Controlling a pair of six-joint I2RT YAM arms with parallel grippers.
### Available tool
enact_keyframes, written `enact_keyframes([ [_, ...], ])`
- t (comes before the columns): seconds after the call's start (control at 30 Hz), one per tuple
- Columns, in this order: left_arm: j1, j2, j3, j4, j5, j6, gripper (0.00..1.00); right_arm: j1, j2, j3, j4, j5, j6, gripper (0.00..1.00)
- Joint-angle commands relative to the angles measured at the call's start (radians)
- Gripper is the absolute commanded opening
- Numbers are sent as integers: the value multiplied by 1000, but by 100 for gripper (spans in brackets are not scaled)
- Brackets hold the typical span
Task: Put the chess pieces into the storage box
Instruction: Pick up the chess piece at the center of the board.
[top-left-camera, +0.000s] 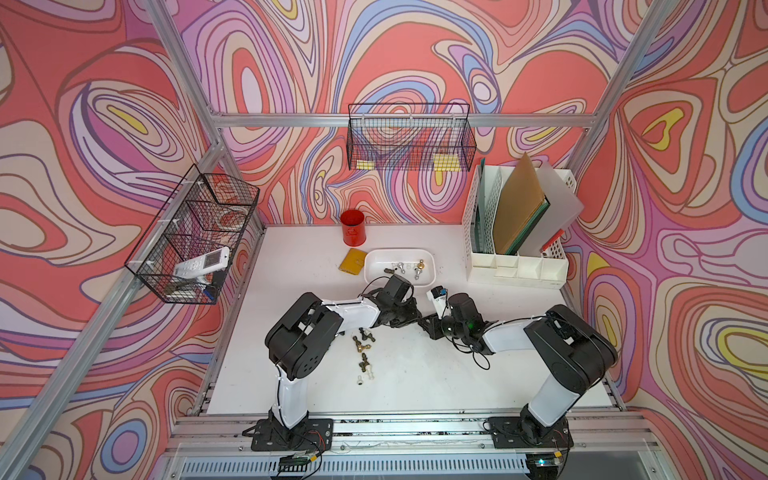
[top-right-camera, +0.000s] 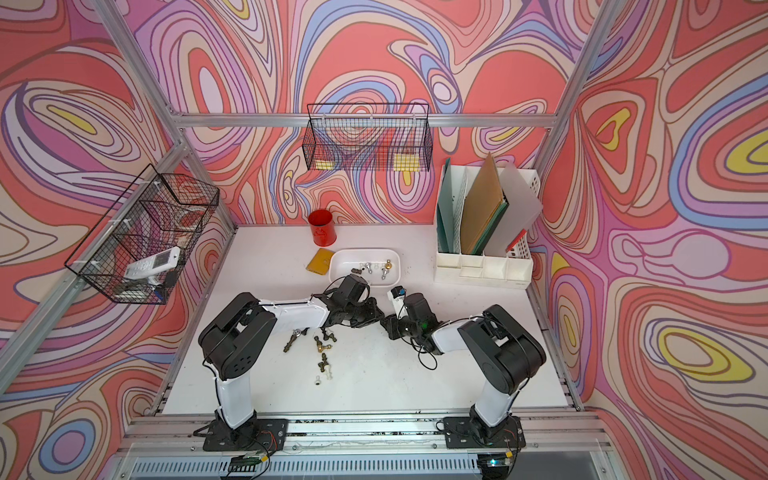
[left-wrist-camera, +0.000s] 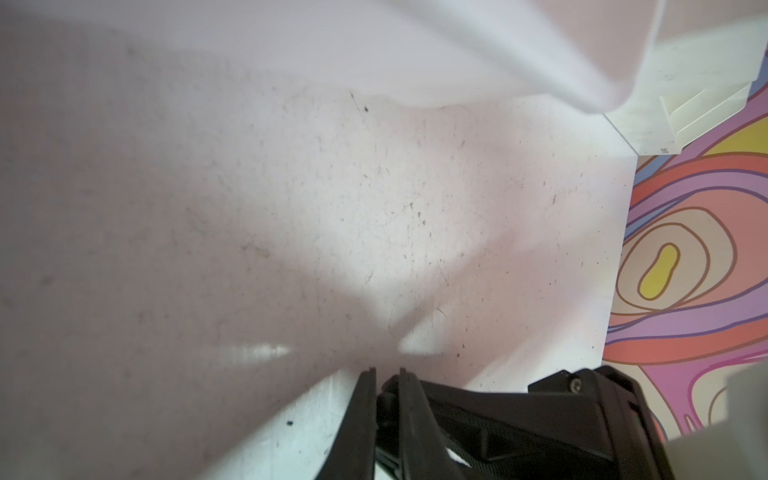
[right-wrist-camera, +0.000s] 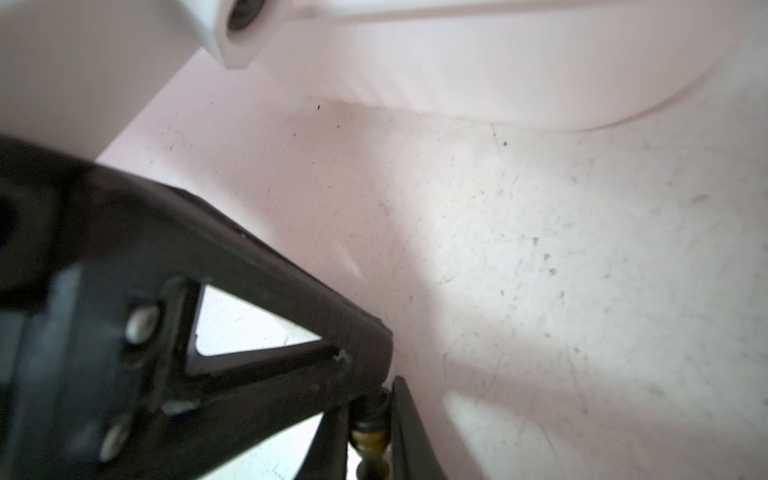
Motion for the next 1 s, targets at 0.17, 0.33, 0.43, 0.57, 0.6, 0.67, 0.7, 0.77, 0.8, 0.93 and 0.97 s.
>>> enact_keyframes([
  [0.17,-2,-18,-6,-34,-62,39,6,2,-11,8,-5,17,-1,23],
  [0.33,1,-44,10,-62,-84,64,4,2,5,21,-25,37,5,44],
  [0.43,2,-48,24,-77,-87,73,4,2,8,27,-37,37,3,45],
  [0.57,5,-55,31,-82,-92,77,3,2,15,32,-62,35,-6,36],
  [0.6,6,-54,30,-80,-90,77,3,2,16,30,-62,32,-6,33],
  [0.67,9,-56,29,-79,-91,74,3,2,20,28,-59,24,-9,29],
  [0.7,9,-56,27,-76,-92,72,3,4,24,28,-60,20,-10,28],
  [0.77,9,-54,29,-74,-90,72,3,4,33,30,-60,10,-15,26],
  [0.8,10,-54,30,-74,-91,71,3,8,37,33,-63,10,-18,25],
  [0.93,16,-65,23,-77,-106,72,3,20,48,50,-95,37,-27,21],
  [0.97,19,-71,21,-74,-107,71,3,22,49,52,-99,40,-27,20],
])
